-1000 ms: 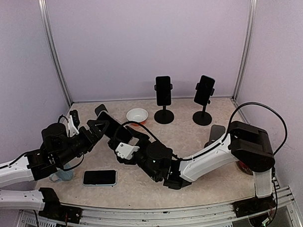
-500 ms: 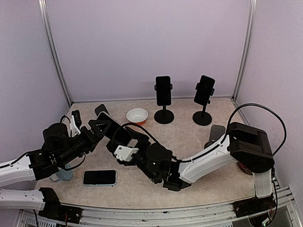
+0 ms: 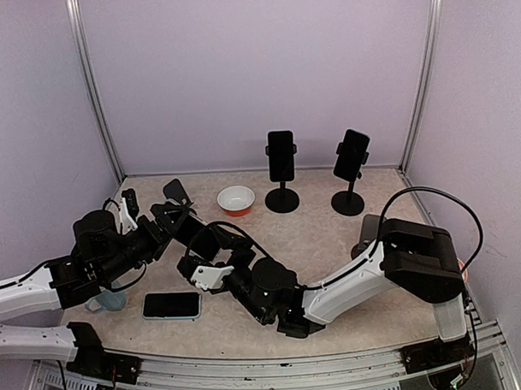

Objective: Place the phone on the phone stand
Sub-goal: Pass from the right arm to the left

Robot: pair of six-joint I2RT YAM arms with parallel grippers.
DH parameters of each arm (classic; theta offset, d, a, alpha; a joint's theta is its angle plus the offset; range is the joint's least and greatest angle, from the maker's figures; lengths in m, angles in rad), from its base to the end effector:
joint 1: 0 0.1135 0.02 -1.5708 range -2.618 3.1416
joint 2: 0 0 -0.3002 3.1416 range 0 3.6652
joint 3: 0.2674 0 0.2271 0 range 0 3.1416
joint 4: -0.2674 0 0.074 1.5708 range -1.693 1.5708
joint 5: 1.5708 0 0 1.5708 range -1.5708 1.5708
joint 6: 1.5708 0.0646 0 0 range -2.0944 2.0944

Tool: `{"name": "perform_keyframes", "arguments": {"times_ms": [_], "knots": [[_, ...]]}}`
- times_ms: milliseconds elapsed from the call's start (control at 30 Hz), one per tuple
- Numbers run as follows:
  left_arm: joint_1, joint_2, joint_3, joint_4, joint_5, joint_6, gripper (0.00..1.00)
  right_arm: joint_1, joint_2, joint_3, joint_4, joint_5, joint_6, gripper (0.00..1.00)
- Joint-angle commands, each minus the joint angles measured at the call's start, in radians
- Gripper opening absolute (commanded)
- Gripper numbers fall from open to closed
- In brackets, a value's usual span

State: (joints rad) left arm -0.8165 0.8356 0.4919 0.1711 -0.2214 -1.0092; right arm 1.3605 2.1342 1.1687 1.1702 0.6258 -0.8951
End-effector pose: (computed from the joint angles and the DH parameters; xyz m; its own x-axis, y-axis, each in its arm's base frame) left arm 0.1336 -0.1215 0.2953 -0.5390 -0.6322 -0.5566 0.2002 0.5457 -0.8137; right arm 0.1368 0.4596 0.2470 0.5516 -0.4453 -0.7053 -0.3878 0.6117 -0.6895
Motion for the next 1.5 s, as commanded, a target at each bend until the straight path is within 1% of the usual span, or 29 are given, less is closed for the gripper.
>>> {"name": "perform_keyframes", "arguments": {"times_ms": [0,200,333,433,667,833,933,1133,1300,1467], "knots": [[0.009,0.009,0.033,0.011,0.008,0.006,0.99,0.015,0.0,0.02,0.103,0.005,-0.027,0.05],[0.025,0.031,0.029,0.028,0.036,0.009,0.99,0.019,0.0,0.012,0.139,0.003,-0.061,0.05],[0.033,0.031,0.025,0.035,0.042,0.008,0.98,0.029,0.028,0.014,0.193,0.014,-0.13,0.04],[0.037,0.028,0.023,0.037,0.044,0.005,0.97,0.032,0.044,0.022,0.209,0.022,-0.149,0.04],[0.043,0.027,0.01,0.051,0.051,-0.003,0.94,0.037,0.062,0.03,0.211,0.025,-0.166,0.04],[0.045,0.029,0.001,0.066,0.064,-0.009,0.89,0.038,0.077,0.04,0.238,0.044,-0.194,0.05],[0.045,0.032,-0.005,0.074,0.073,-0.016,0.92,0.038,0.099,0.064,0.279,0.077,-0.242,0.05],[0.045,0.05,0.005,0.081,0.106,-0.014,0.98,0.038,0.138,0.092,0.323,0.094,-0.337,0.05],[0.046,0.059,0.0,0.104,0.133,-0.014,0.99,0.038,0.135,0.094,0.324,0.094,-0.345,0.05],[0.046,0.06,-0.008,0.119,0.147,-0.024,0.98,0.038,0.161,0.11,0.368,0.106,-0.41,0.05]]}}
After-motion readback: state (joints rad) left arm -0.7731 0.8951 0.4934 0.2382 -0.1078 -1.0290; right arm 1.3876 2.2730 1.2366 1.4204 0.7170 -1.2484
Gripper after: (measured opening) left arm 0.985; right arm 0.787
